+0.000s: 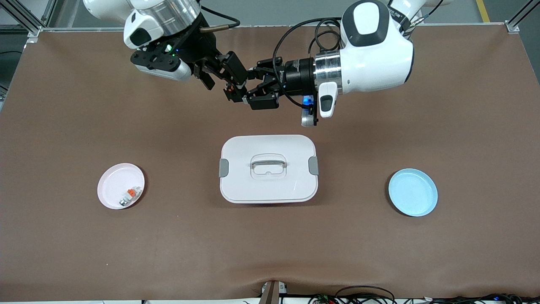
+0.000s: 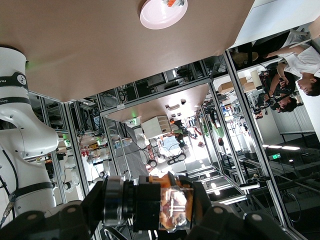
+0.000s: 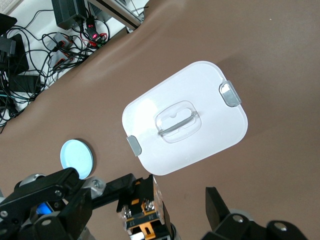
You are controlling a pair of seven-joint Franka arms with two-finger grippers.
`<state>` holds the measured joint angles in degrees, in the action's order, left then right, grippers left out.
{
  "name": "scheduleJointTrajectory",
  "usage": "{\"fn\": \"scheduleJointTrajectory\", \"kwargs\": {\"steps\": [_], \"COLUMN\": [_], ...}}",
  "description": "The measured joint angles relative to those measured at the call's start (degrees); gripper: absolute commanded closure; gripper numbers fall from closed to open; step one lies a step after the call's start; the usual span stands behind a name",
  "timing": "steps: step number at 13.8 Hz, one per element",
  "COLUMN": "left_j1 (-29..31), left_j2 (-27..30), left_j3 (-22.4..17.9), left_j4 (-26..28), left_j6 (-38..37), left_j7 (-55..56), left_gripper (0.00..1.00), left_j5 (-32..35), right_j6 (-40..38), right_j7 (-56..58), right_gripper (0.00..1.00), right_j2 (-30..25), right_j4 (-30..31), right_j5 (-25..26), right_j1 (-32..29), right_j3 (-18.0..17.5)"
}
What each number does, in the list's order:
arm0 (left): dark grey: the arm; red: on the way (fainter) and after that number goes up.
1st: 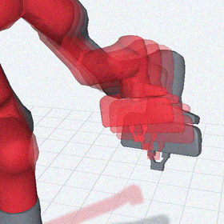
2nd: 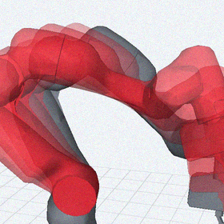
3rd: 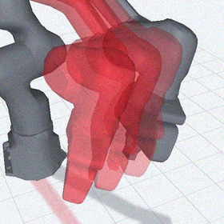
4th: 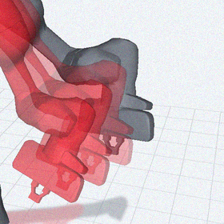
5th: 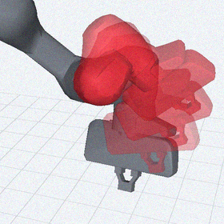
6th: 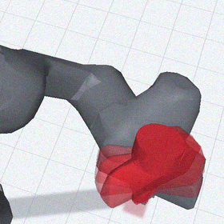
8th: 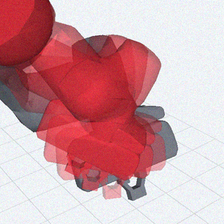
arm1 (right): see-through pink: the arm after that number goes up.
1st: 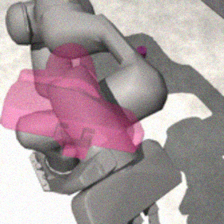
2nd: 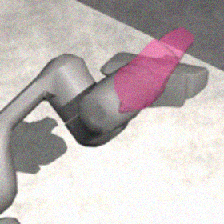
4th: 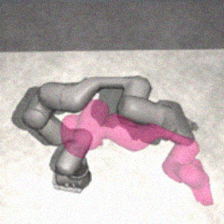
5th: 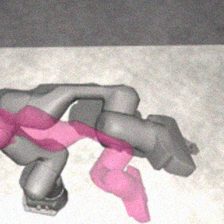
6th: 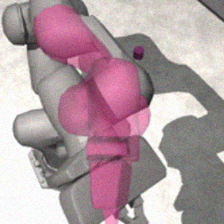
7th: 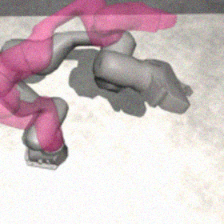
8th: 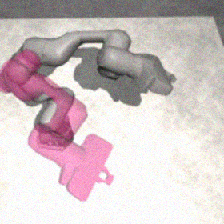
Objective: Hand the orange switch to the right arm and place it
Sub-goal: 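Close the right gripper on the switch held by the left gripper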
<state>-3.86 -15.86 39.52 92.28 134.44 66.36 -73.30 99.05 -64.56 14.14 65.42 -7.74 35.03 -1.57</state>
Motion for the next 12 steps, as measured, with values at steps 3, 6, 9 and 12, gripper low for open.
{"fn": "scheduleJointTrajectory", "kwargs": {"steps": [3,6,9,12], "left_j1": [0.02,-0.01,-0.01,-0.01], "left_j2": [-0.11,-0.14,-0.14,-0.14], "left_j3": [-0.22,-0.19,-0.18,-0.18], "left_j4": [0.00,-0.03,-0.06,-0.07], "left_j6": [0.04,0.04,0.04,0.04], "left_j7": [0.00,0.00,0.00,0.00], "left_gripper": [0.90,0.90,0.90,0.90], "left_j5": [0.09,0.09,0.09,0.34], "right_j6": [-0.32,-1.46,-2.24,-2.24], "right_j7": [0.00,-0.01,0.00,0.01], "right_gripper": [0.00,0.00,0.00,0.04], "right_j2": [0.00,0.08,0.10,0.10], "right_j4": [0.03,0.56,1.00,1.37], "right_j5": [1.36,1.43,2.43,3.10], "right_j1": [1.58,3.02,3.49,3.49], "right_j3": [0.00,-0.01,0.01,0.03]}}
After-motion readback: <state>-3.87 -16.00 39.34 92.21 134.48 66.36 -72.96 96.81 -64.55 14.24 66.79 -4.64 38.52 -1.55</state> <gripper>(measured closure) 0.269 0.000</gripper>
